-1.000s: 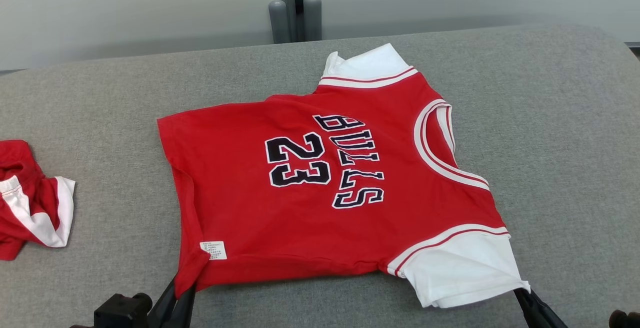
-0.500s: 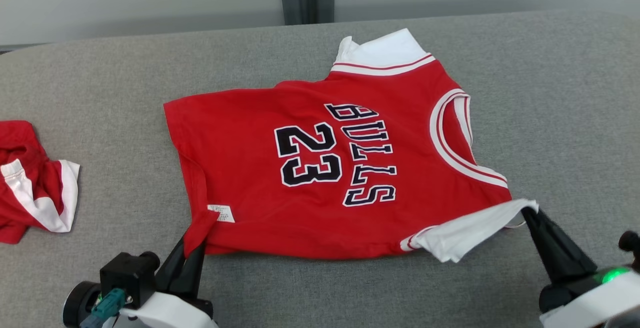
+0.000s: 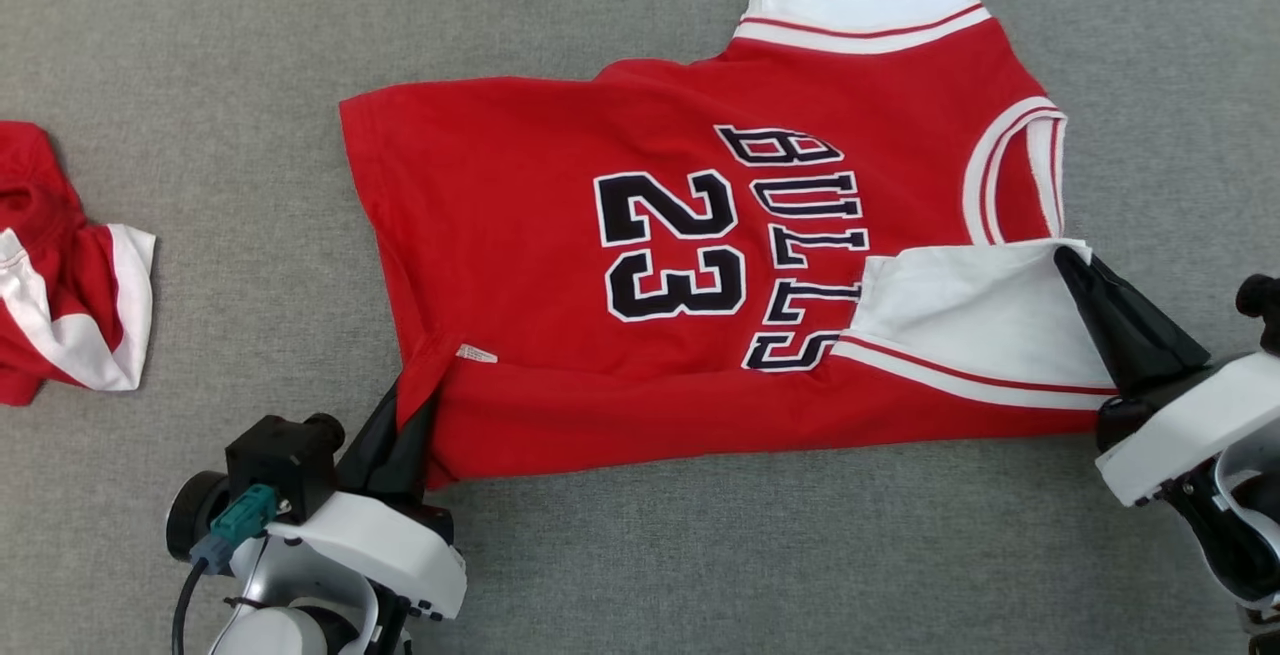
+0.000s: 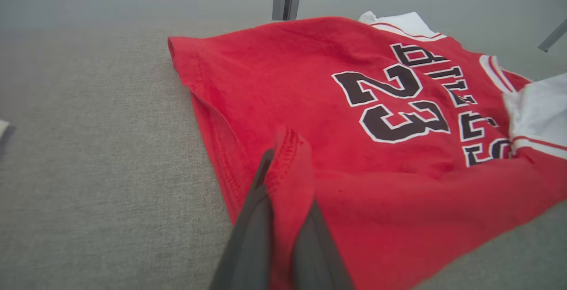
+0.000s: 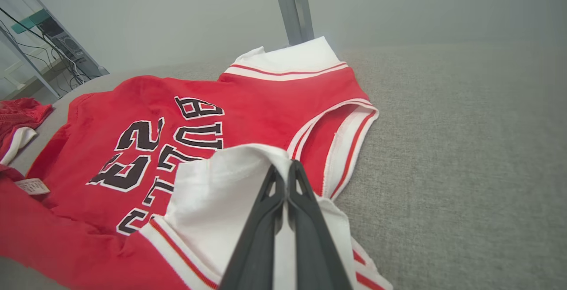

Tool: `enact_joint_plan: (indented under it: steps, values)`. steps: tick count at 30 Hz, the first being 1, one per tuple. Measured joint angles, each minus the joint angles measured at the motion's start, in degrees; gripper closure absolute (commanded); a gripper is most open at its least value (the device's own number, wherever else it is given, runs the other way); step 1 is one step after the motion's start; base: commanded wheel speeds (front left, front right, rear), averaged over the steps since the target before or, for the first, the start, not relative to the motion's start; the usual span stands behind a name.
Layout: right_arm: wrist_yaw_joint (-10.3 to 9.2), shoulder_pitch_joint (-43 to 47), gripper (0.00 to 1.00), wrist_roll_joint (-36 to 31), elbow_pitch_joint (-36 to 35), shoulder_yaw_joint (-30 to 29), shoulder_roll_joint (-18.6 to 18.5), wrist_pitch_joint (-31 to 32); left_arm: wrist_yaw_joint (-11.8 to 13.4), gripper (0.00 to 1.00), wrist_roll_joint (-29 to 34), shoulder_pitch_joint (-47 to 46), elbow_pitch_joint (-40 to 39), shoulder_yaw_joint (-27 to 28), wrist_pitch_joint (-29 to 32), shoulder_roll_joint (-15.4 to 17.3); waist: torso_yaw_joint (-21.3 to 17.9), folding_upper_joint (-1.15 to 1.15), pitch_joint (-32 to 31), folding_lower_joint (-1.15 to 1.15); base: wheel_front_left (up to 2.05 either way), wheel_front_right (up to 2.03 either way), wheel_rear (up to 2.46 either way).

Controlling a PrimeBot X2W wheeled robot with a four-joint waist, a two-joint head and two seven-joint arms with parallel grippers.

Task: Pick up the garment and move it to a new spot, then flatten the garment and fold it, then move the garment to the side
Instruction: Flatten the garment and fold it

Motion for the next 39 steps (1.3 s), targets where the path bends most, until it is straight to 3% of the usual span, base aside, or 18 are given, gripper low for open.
enact_joint_plan:
  steps: [11, 12, 13, 14, 21, 25, 31, 39]
  values:
    - [0.0, -8.51, 1.0, 3.25, 10.4, 7.13, -4.49, -5.53, -0.48, 1.0, -1.01, -1.47, 4.88, -0.42, -2.47, -1.09, 2.52, 0.0, 2.52, 0.0, 0.0, 0.0, 0.0]
    - [0.0, -8.95, 0.58, 3.63, 11.26, 7.54, -4.59, -5.94, -0.51, 0.64, -1.14, -1.55, 5.2, -0.43, -2.66, -1.15, 2.52, 0.0, 2.44, 0.0, 0.0, 0.0, 0.0]
    - [0.0, -9.22, 0.01, 4.07, 11.72, 7.78, -4.55, -6.8, -0.51, 0.07, -1.16, -1.66, 5.46, -0.46, -2.72, -1.2, 2.48, 0.0, 2.38, 0.0, 0.0, 0.0, 0.0]
    - [0.0, -9.6, 0.0, 4.55, 12.36, 8.03, -4.47, -7.42, -0.49, 0.0, -1.16, -1.91, 5.73, -0.55, -2.78, -1.26, 2.46, 0.0, 2.29, 0.0, 0.0, 0.0, 0.0]
    - [0.0, -8.28, 0.0, 5.16, 14.06, 4.95, -2.97, -14.14, 0.92, 0.0, -1.29, -3.21, 5.53, 1.16, -7.51, -2.03, 1.75, 0.0, -0.11, 0.0, 0.0, 0.0, 0.0]
    - [0.0, -6.72, 0.0, 0.02, 14.01, -0.13, -0.32, -18.55, 2.45, 0.0, -0.66, -4.83, 4.82, 2.99, -10.27, -1.92, 0.58, 0.0, -1.91, 0.0, 0.0, 0.0, 0.0]
    - [0.0, -3.2, 0.0, -10.94, 9.13, -7.53, 6.67, -20.39, 4.65, 0.0, 0.65, -7.32, 4.01, 5.05, -13.45, -1.37, -1.72, 0.0, -4.88, 0.0, 0.0, 0.0, 0.0]
    - [0.01, 2.36, 0.0, -18.05, 6.57, -7.55, 12.73, -20.56, 6.87, 0.0, 2.88, -5.87, 5.77, 6.22, -14.25, 0.57, -5.33, 0.0, -8.7, 0.0, 0.0, 0.0, 0.0]
